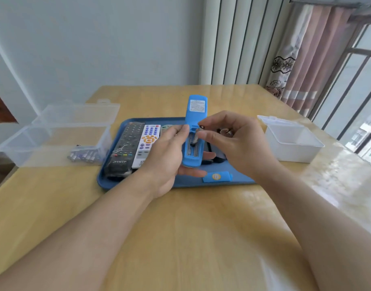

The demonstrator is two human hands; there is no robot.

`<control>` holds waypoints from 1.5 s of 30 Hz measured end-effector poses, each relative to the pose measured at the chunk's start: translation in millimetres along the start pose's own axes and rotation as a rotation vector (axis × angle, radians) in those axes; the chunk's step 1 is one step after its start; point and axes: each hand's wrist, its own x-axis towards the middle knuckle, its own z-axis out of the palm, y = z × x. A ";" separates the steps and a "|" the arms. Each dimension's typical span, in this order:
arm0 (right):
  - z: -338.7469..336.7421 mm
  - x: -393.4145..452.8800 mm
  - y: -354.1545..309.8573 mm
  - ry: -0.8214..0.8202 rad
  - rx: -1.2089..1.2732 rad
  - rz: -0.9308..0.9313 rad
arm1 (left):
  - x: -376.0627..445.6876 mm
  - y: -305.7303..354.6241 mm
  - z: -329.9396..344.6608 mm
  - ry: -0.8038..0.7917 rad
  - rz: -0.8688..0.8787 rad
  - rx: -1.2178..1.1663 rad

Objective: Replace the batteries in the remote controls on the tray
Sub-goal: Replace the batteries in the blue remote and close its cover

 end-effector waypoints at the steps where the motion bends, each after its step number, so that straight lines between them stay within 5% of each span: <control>1: 0.8 -0.9 0.0 0.001 -0.008 -0.012 | -1.8 0.4 -0.1 -0.013 -0.003 0.009; 16: 3.0 -6.2 -7.7 -0.031 -0.119 -0.022 | -3.3 -7.0 -3.7 -0.075 -0.002 0.021; 29: -8.5 9.3 8.4 0.046 0.400 0.333 | -1.3 -3.3 -2.9 0.007 0.007 -0.190; 45: -3.8 2.6 4.5 -0.053 0.223 0.174 | -1.1 -4.5 -2.3 0.005 0.061 -0.149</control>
